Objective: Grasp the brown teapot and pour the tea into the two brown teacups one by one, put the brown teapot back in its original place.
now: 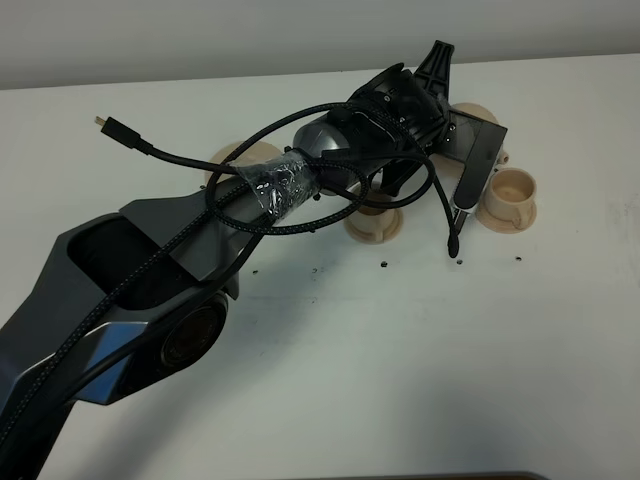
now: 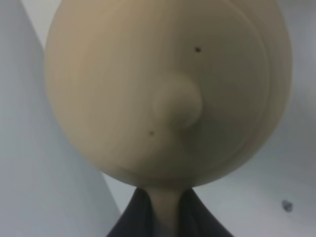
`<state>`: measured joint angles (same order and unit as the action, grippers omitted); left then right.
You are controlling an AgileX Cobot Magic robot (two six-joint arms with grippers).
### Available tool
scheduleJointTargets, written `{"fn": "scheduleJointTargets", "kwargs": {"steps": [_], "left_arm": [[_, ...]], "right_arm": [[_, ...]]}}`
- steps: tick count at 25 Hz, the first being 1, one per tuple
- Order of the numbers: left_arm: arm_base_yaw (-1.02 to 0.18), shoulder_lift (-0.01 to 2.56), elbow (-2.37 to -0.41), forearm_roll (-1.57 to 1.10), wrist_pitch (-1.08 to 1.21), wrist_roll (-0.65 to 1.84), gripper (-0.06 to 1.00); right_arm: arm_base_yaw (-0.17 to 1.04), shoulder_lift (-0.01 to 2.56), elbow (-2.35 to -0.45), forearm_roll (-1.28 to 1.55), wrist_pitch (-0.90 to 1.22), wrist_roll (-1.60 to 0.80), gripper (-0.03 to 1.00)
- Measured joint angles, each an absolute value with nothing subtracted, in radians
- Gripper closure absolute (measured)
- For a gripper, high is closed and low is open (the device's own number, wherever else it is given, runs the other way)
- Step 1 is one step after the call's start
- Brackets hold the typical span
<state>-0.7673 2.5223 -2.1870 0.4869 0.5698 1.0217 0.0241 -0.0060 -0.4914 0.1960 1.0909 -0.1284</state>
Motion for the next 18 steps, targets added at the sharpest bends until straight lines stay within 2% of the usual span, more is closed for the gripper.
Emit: {"fn": "scheduleJointTargets", "kwargs": {"steps": [10,18], "left_arm": [[-0.768,2.536,-2.187,0.500,0.567,1.014,0.82],[-0.791,2.536,-2.187,0.625,0.556,0.938,0.82]], "right_arm": [[0.024,-0.006,-0.491,0.213,1.091,-0.128,0.56],[0.024,-0.006,-0.491,0.214,1.091,-0.128,0.56]]}}
